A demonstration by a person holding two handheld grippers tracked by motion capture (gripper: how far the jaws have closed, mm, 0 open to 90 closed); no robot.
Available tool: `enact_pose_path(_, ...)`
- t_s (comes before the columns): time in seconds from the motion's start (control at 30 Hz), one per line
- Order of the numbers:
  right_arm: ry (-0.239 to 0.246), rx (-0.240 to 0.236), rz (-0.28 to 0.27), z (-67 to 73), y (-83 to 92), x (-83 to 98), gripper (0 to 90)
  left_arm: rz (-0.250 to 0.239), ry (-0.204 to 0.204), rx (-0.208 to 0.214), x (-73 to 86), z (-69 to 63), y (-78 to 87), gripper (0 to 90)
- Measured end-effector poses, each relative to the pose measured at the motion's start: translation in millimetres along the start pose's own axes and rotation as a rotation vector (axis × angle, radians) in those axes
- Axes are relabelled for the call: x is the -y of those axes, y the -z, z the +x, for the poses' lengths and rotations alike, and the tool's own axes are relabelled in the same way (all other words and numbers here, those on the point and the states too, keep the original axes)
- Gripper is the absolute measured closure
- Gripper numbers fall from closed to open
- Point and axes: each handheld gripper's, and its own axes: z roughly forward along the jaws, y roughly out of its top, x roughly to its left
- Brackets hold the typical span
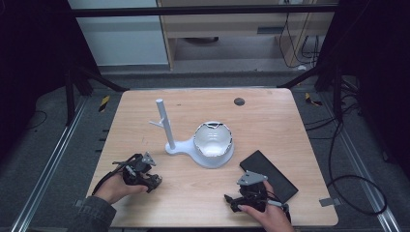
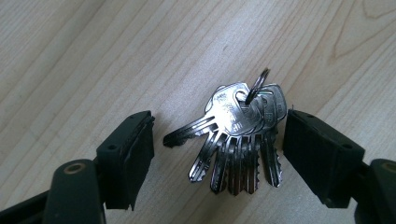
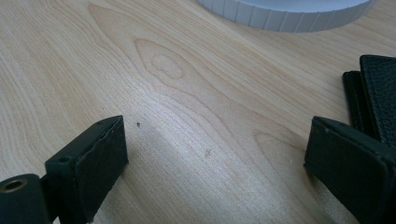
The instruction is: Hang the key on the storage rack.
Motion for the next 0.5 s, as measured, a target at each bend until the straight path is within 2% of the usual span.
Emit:
enact_pose_path(0.1, 0.000, 0.000, 0.000, 0.0, 0.0, 0.0, 5.9, -0.006, 0.005, 0.002, -0.3, 0.5, -0.6, 24.6)
enact_pose_path(0.3, 0.001, -0.001, 0.000, 0.0, 0.1, 0.1, 5.9, -0.017, -0.016, 0.014, -1.6, -0.9, -1.4, 25.2)
enact_pose_path(0.4, 0.000, -0.001, 0.000, 0.0, 0.1, 0.1, 5.9, -0.027, 0.001, 0.041, -1.3, 0.2, -3.2, 24.6)
enact_pose_path(0.5, 0.001, -0.001, 0.000, 0.0, 0.1, 0.1, 5.9, -0.022, 0.005, 0.039, -0.7, -1.0, -2.2, 27.5)
